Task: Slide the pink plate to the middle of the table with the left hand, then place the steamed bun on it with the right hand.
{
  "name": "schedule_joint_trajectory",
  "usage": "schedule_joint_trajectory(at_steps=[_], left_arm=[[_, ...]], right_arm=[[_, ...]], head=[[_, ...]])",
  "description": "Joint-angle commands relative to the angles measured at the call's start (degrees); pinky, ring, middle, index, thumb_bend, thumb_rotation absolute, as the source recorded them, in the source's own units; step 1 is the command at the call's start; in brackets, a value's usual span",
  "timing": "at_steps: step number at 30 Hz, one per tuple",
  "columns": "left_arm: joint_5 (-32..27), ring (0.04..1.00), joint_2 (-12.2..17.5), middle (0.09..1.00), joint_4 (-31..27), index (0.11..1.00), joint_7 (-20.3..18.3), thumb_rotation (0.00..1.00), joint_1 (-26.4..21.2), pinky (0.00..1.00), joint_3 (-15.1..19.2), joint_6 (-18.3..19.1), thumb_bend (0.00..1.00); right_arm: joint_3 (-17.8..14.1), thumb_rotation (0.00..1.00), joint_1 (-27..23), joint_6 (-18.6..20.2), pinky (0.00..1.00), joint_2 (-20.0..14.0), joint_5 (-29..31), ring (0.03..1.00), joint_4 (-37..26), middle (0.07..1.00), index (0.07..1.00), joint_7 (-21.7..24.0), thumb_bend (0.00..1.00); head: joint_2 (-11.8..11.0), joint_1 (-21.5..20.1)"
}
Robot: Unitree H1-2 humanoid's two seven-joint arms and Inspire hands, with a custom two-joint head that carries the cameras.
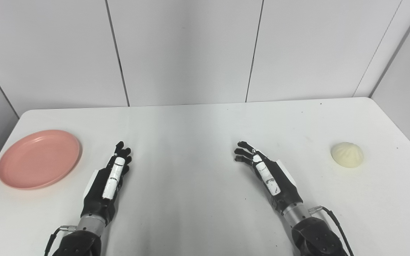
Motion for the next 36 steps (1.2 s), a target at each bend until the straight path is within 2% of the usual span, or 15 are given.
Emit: schedule_joint_trajectory(at_steps=[1,7,16,36], left_arm=[[-0.04,0.974,0.57,0.976,-1.31,1.0,-0.44,0.94,-1.86,1.0,-0.1,-0.13,0.64],[0.18,0.972,0.72,0.971,-1.54,1.0,-0.33,0.95,-1.9,1.0,-0.3,0.55,0.67],[-0.06,0.977,0.8,0.975,-1.79,1.0,-0.39,0.95,-1.93,1.0,-0.53,1.0,0.63],[-0.08,0.977,0.84,0.969,-1.51,1.0,-0.52,0.95,-2.21,1.0,-0.66,1.71,0.63]], right_arm=[[-0.03,1.0,-0.76,-1.86,0.97,-0.41,0.12,0.832,-2.11,0.849,0.87,0.21,0.82],[0.05,1.0,-0.78,-1.98,0.98,-0.55,-0.38,0.828,-2.02,0.852,0.874,0.42,0.81],[0.12,1.0,-0.9,-2.6,0.96,-0.58,-0.83,0.811,-1.43,0.842,0.87,0.54,0.8],[0.75,1.0,-1.0,-2.52,0.98,-0.93,-2.01,0.808,-1.44,0.833,0.868,0.3,0.78]], head=[[-0.01,0.07],[0.01,0.05],[-0.12,0.01],[-0.42,0.01]])
